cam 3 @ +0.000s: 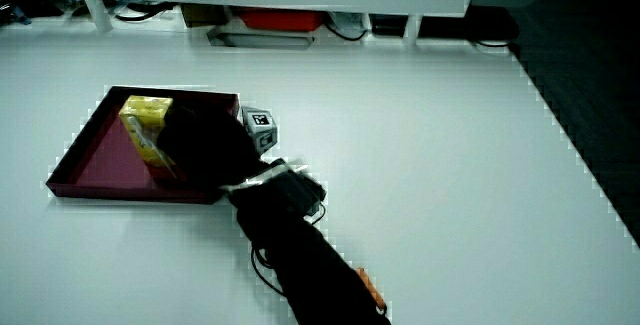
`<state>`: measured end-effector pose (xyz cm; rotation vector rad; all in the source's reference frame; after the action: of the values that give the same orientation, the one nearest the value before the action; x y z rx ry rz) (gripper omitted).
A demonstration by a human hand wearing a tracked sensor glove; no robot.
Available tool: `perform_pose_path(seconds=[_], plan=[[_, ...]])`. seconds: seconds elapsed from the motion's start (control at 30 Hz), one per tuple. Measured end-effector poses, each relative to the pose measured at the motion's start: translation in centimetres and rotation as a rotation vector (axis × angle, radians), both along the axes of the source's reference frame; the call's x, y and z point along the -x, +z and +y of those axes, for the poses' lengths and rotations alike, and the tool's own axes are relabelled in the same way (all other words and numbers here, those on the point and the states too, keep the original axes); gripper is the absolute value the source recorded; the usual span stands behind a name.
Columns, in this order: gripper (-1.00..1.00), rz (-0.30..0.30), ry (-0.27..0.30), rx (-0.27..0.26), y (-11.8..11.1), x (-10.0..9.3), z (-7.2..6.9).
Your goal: Place ice redtea
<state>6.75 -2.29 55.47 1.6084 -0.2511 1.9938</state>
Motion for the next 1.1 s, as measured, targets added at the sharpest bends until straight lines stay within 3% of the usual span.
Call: perform_pose_path(seconds=[0.53,0.73,0.9,0.97,1.1], plan=[[-0.53,-0.011,0.004,0.004,0.4,-0.1,0.2],[-0.73,-0.030,-0.009,0.006,-0.6,-0.6,0.2],[-0.90,-0.018,-0.096,0.000,-3.1,-2.0,-0.2],[-0.97,0.016,-0.119,0.010,-4.4,-3.0,-0.3],[-1.00,0.077,-0.192,-0.019,-6.0,-5.0,-0.6]])
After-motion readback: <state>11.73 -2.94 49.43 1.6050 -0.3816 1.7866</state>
